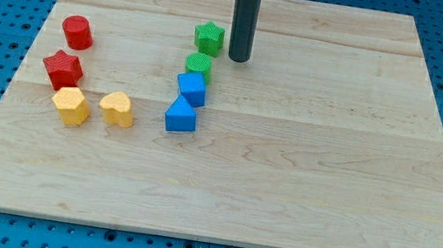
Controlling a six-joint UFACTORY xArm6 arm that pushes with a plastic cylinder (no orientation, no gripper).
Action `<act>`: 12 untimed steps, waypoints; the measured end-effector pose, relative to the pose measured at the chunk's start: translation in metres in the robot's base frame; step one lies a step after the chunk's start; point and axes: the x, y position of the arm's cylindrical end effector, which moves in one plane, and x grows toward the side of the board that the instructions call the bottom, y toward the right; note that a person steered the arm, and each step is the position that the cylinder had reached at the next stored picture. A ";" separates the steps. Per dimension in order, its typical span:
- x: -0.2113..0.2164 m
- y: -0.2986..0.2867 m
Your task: Separate the blue blocks on the board
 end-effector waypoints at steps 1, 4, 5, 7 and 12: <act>-0.015 0.040; -0.041 -0.032; -0.047 -0.031; -0.071 -0.096; 0.124 -0.137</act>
